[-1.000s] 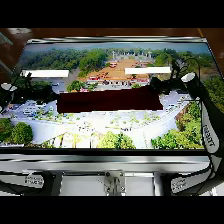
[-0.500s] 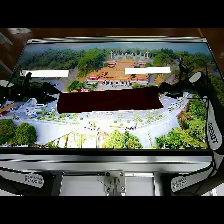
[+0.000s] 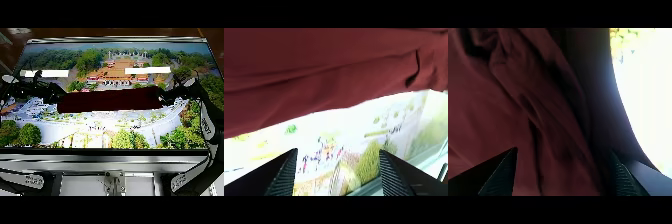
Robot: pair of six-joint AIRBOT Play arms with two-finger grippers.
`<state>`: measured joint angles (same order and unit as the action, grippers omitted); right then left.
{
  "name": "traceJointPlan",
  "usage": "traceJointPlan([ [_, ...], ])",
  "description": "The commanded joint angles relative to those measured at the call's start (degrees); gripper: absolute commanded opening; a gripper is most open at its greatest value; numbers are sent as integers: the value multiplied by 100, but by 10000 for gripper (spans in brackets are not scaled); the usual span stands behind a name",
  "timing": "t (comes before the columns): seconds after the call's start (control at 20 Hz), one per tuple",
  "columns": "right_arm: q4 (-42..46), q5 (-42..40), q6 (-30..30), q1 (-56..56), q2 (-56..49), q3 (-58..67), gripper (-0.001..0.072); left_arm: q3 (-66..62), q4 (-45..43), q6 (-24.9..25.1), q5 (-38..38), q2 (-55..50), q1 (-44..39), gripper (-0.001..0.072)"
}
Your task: Fold the shirts.
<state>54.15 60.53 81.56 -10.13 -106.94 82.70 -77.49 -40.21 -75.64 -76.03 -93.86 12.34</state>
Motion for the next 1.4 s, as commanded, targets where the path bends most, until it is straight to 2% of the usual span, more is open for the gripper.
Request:
traceJointPlan([
  [0.0,-234,50,240,79,-232,-2,677,-7,2,13,37,7,-238,575],
  [0.05,-232,50,221,76,-210,-2,537,-7,4,13,107,7,-313,574],
  [0.1,-229,31,221,76,-164,-2,298,-7,37,13,195,7,-382,572],
  [0.15,-227,37,214,50,-76,-2,91,-7,92,15,315,7,-470,479],
  [0.2,-225,31,186,42,39,-2,57,-7,173,17,479,7,-577,308],
  [0.25,-227,33,81,42,208,-2,57,-7,223,17,682,4,-704,230],
  [0.3,-227,39,20,42,396,-2,57,-7,278,17,944,4,-887,222],
  [0.35,-227,66,15,42,621,-2,56,-7,295,15,1187,-4,-1099,141],
  [0.4,-225,140,7,52,844,-2,56,-7,297,15,1456,-24,-1373,91],
  [0.5,-221,409,4,66,1342,-2,56,-7,299,15,1998,-133,-1996,84],
  [0.6,-223,782,7,66,1864,-2,56,-7,302,11,2629,-323,-2651,32],
  [0.95,-216,1694,278,66,3602,-2,57,-17,1921,146,4079,-1001,-4422,32],
  [1.2,-221,1749,525,68,4251,-2,57,-664,3038,170,4157,-1757,-5355,31],
  [1.3,-214,1797,529,68,4251,-4,56,-1080,3086,560,4135,-2059,-5484,31],
  [1.35,-219,1794,527,74,4236,-9,57,-1182,3084,599,4089,-2118,-5399,30],
])
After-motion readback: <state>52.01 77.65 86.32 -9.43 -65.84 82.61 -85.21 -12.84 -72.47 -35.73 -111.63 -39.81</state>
